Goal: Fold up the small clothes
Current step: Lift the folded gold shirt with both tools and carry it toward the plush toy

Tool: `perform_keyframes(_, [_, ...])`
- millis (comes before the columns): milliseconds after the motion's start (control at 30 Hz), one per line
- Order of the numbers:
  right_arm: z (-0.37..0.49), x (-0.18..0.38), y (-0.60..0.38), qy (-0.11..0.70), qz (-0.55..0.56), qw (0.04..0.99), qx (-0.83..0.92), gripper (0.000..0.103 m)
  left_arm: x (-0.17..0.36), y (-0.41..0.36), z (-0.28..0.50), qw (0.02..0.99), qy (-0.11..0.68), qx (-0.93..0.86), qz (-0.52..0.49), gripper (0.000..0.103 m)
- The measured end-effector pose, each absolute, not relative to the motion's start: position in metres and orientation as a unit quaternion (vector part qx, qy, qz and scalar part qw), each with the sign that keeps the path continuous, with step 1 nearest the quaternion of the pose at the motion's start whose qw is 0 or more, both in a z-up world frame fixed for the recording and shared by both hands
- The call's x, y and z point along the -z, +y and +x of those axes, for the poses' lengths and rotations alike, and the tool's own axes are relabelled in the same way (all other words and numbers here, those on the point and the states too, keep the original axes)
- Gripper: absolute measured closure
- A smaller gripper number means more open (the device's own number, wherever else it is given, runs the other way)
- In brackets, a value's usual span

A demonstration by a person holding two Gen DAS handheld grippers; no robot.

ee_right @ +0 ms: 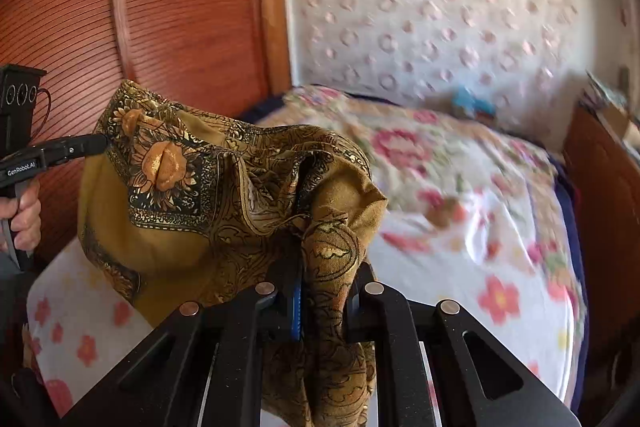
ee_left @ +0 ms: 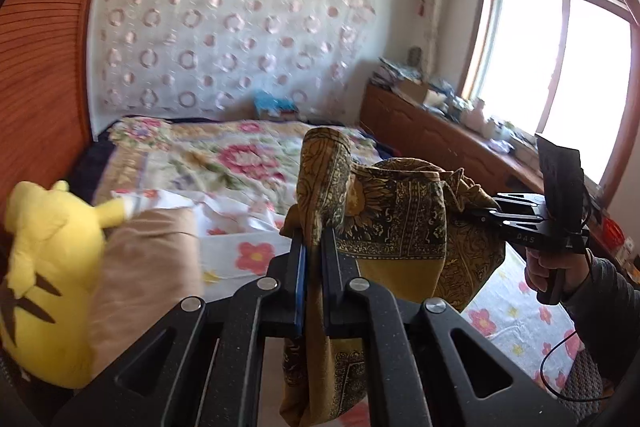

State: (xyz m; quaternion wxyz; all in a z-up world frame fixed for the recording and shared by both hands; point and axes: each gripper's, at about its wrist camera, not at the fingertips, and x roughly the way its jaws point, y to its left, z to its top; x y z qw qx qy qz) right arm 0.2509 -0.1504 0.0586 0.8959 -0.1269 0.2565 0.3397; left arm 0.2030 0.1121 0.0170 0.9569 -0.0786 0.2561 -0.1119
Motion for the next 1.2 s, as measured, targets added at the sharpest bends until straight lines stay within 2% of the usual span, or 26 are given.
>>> perform_keyframes(167, [0.257,-0.082,-0.094,0.225,-0.164,0.881,-0.383,0.091,-0.013,0.162,0.181,0.966,0.235,0.034,-0.101,0.096])
perform_keyframes(400, [0.282,-0.095,0.004,0.196,-0.240,0.851,-0.423,0.091,0.029,0.221,0.159,0.952,0.239,-0.025,-0.189,0.096])
perform_keyframes(633, [0.321,-0.086,0.085,0.185,-0.300,0.826,-0.440,0.091,0.060,0.240,0.139,0.945,0.231,-0.069,-0.219,0.096])
perform_keyframes(900, [0.345,-0.062,0.155,0.201,-0.324,0.802,-0.461,0.090,0.100,0.250,0.127,0.927,0.275,-0.089,-0.239,0.096])
perform_keyframes(967, [0.355,-0.053,0.166,0.217,-0.321,0.803,-0.453,0.088,0.106,0.250,0.128,0.925,0.284,-0.094,-0.235,0.096])
perform_keyframes(1033, [0.369,-0.051,0.175,0.246,-0.296,0.809,-0.445,0.074,0.108,0.249,0.128,0.923,0.288,-0.095,-0.235,0.096])
perform_keyframes(1067, [0.375,-0.053,0.180,0.253,-0.286,0.815,-0.435,0.072,0.110,0.250,0.123,0.922,0.287,-0.093,-0.242,0.096])
perform_keyframes(1200, [0.374,-0.066,0.173,0.219,-0.262,0.839,-0.424,0.059,0.110,0.248,0.121,0.920,0.294,-0.097,-0.239,0.096])
